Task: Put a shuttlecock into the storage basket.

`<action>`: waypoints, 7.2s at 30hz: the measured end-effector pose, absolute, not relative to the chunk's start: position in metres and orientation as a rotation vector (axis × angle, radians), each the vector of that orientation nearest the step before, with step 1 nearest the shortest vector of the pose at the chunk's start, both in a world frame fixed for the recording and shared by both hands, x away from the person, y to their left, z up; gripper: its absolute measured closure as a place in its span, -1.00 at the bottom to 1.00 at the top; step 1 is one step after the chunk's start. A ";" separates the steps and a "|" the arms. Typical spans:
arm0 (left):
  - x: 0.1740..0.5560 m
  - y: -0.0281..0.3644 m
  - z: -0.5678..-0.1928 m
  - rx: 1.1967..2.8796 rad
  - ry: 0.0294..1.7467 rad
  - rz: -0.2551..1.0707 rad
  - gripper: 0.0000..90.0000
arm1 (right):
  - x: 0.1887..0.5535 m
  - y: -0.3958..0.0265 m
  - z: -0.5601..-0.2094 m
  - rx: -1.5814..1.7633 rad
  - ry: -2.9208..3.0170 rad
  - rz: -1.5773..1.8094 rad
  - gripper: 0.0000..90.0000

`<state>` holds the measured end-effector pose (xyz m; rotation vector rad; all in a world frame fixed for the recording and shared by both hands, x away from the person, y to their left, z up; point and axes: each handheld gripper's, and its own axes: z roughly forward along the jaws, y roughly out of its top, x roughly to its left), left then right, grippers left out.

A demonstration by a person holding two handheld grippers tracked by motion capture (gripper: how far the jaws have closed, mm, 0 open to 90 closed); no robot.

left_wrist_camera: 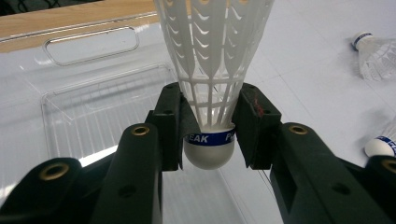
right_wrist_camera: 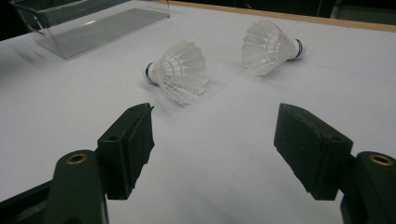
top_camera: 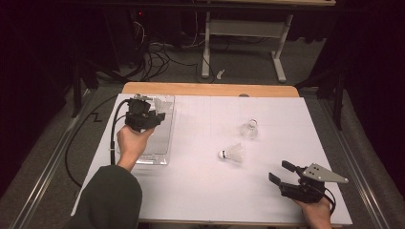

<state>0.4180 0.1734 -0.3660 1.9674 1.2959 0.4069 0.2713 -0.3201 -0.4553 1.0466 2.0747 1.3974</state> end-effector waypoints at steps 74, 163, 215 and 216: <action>0.460 0.163 -0.384 2.024 1.415 0.418 -0.27 | 0.271 -0.320 -0.455 1.048 2.071 1.406 -0.36; 0.357 0.191 -0.376 1.815 1.190 0.492 -0.20 | 0.271 -0.320 -0.455 1.051 2.059 1.415 -0.37; 0.291 0.215 -0.404 1.700 1.157 0.552 -0.23 | 0.271 -0.320 -0.454 1.054 2.054 1.422 -0.37; 0.290 0.216 -0.404 1.695 1.159 0.553 -0.23 | 0.271 -0.320 -0.454 1.056 2.054 1.422 -0.37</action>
